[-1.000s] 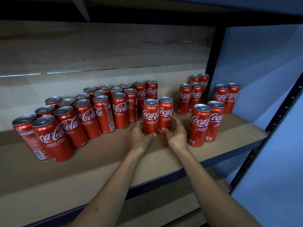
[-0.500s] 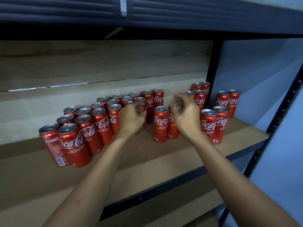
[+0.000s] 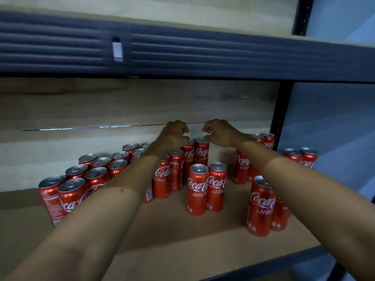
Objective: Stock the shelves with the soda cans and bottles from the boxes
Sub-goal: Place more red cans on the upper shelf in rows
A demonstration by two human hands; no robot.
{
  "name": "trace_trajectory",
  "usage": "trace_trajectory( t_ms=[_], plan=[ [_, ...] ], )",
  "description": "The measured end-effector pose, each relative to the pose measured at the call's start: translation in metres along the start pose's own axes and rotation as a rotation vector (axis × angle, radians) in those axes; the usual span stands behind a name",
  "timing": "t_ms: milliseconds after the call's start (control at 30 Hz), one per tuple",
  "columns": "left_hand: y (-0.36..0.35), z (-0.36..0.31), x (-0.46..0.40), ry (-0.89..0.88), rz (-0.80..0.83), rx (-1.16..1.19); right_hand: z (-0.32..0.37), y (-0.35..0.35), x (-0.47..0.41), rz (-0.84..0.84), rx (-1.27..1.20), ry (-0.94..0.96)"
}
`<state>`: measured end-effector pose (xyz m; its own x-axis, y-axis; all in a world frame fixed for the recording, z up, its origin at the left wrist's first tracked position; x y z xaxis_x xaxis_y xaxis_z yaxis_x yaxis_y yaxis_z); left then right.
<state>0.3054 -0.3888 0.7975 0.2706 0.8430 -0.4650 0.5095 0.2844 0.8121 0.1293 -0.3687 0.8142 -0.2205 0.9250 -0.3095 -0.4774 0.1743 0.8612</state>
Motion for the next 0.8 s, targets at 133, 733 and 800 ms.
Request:
trace_trajectory(
  t_ms=[133, 733, 800],
  plan=[
    [-0.017, 0.005, -0.025, -0.018, 0.081, -0.110, -0.028, -0.008, -0.030, 0.117, 0.054, 0.046],
    [-0.071, 0.028, -0.064, 0.008, 0.262, -0.261, -0.073, -0.055, -0.073, 0.218, -0.139, 0.135],
    [-0.072, 0.027, -0.064, 0.005, 0.245, -0.245, -0.075, -0.055, -0.073, 0.200, -0.149, 0.137]
  ],
)
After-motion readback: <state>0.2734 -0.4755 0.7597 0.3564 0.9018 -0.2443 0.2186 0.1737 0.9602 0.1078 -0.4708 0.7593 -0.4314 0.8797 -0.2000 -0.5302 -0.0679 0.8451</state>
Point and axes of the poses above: each hand's wrist, its own x-axis away from the middle knuckle, its own y-axis out of the back of the hand, z = x × y, the point moved 3 cm from there along -x, towards the middle knuckle, and after that the axes turned 8 degrees about -x, right-handed, at the moved point
